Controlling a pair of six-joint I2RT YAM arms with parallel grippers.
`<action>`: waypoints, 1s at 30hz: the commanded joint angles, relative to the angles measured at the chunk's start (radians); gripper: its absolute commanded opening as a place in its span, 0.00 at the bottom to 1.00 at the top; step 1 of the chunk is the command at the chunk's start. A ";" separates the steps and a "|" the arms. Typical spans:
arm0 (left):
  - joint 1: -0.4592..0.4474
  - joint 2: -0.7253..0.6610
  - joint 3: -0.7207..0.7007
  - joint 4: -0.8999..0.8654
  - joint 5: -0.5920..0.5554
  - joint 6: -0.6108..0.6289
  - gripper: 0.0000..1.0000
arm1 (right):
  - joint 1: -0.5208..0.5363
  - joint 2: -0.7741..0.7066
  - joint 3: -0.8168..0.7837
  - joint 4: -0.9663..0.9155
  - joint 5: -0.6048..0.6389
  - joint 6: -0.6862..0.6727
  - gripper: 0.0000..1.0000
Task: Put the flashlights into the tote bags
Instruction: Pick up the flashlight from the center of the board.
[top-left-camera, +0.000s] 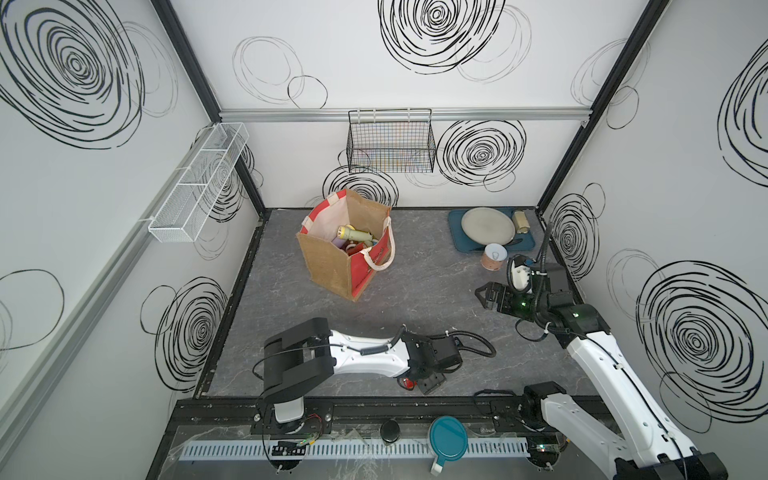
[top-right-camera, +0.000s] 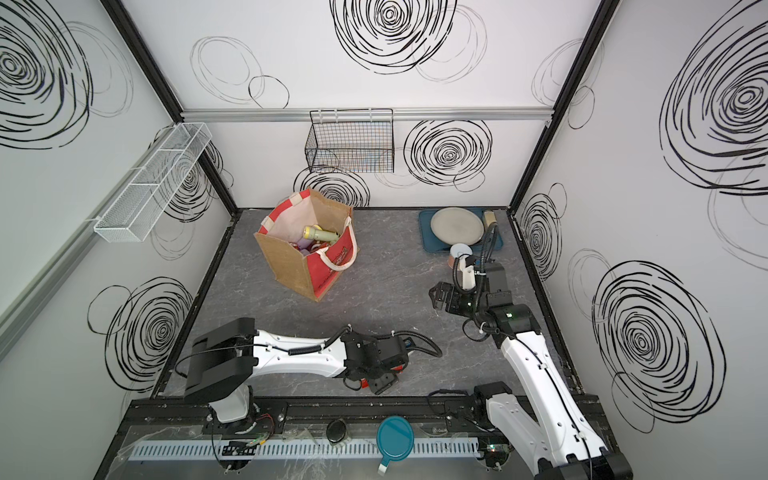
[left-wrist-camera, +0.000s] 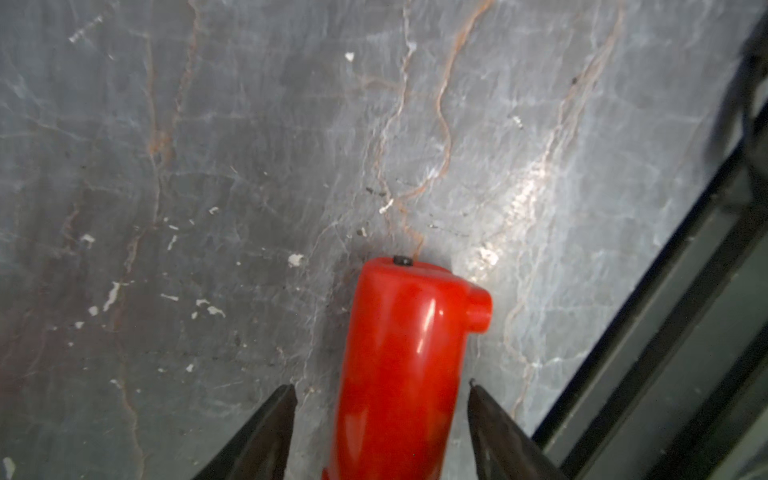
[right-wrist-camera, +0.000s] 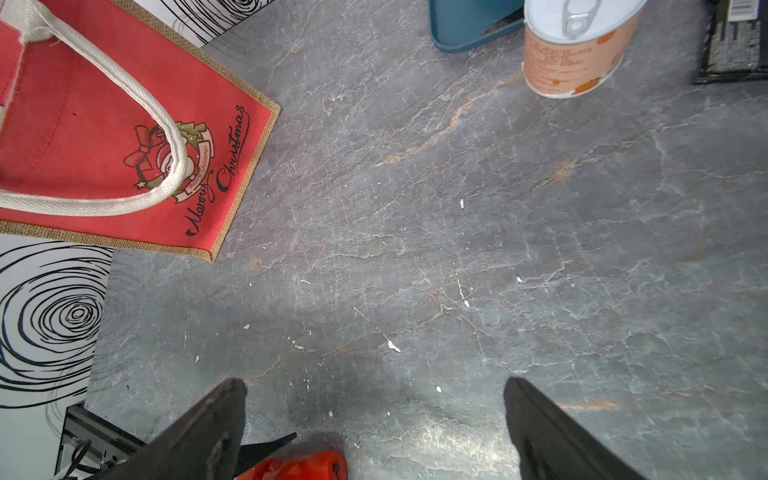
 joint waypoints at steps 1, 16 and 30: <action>-0.006 0.022 -0.001 0.040 -0.012 0.006 0.65 | 0.003 -0.004 0.000 -0.022 0.015 -0.015 1.00; -0.008 -0.052 -0.001 0.034 -0.033 -0.052 0.13 | 0.011 -0.017 0.010 -0.027 0.013 -0.021 1.00; 0.065 -0.270 0.134 -0.065 -0.166 -0.167 0.00 | 0.002 -0.003 0.078 0.047 -0.024 -0.031 1.00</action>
